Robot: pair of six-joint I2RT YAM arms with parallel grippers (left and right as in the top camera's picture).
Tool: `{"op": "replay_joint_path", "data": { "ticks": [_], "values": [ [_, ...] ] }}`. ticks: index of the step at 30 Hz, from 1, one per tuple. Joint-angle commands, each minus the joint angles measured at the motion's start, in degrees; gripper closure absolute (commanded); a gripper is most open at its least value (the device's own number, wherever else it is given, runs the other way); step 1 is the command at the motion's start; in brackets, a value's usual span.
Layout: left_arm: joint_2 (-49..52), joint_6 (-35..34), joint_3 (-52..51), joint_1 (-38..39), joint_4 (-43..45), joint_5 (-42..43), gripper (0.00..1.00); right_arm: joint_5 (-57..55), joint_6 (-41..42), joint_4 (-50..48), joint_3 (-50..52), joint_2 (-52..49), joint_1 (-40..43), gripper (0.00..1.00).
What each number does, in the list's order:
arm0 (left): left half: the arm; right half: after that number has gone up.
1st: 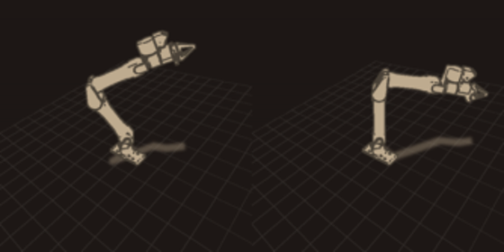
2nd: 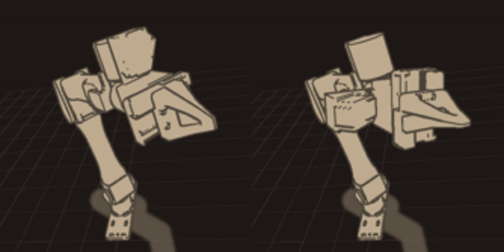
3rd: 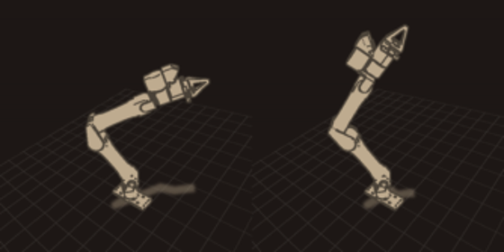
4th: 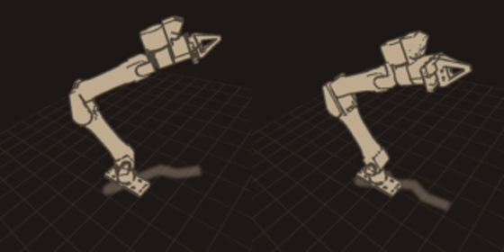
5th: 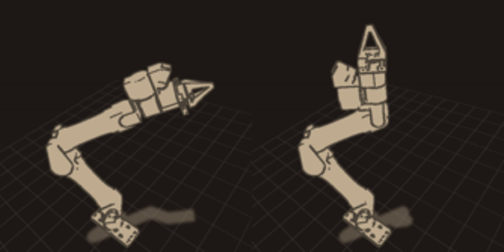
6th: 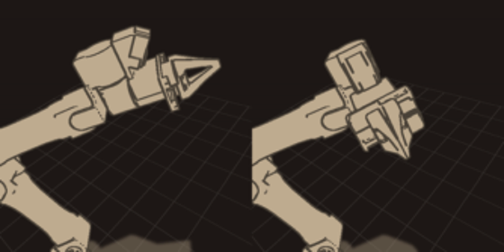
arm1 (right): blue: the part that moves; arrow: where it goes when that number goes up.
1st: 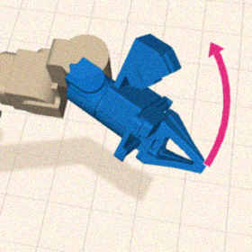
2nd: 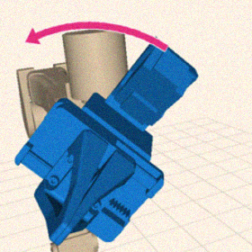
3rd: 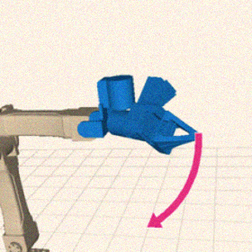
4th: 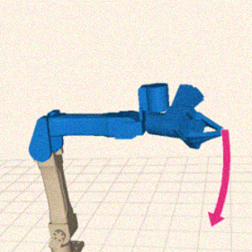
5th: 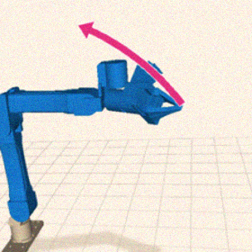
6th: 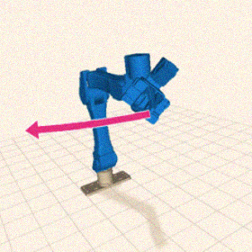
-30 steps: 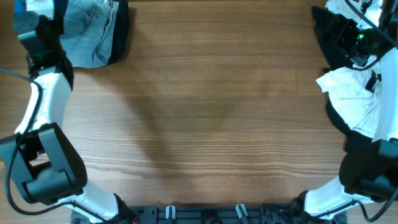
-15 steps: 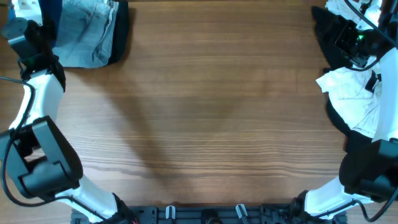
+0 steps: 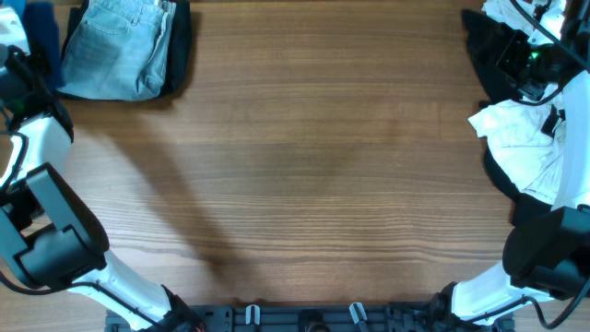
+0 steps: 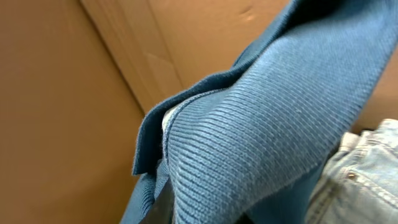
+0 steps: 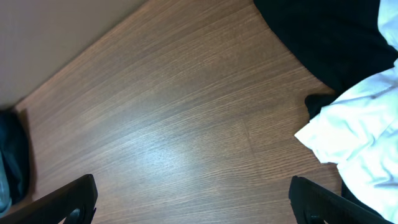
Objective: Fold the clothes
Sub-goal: 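Lower the teal shirt onto the jeans stack and release it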
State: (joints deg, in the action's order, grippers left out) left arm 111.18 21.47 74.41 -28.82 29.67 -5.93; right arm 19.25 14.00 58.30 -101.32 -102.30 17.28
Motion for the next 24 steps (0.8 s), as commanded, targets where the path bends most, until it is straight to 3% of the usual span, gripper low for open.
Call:
{"op": "replay_joint_path", "data": {
  "ticks": [1,7,11,15,24],
  "values": [
    [-0.48,-1.46,2.56,-0.15,0.90,0.50,0.96,0.07,-0.33,0.02,-0.33,-1.05,-0.46,0.00],
    [1.42,-8.31,2.54,2.69,-6.34,11.13,0.96,0.07,-0.31,0.00,-0.33,-1.05,-0.46,0.00],
    [4.13,-9.18,2.54,6.86,-3.80,11.04,0.96,0.07,-0.35,0.33,-0.33,-1.05,-0.46,0.00],
    [4.35,-14.45,2.56,10.34,-1.14,11.08,0.96,0.07,-0.31,0.26,-0.33,-1.05,-0.46,0.01],
    [5.92,-16.17,2.54,19.80,-6.36,11.50,0.96,0.07,-0.33,0.42,-0.33,-1.05,-0.46,0.00]
  ]
}}
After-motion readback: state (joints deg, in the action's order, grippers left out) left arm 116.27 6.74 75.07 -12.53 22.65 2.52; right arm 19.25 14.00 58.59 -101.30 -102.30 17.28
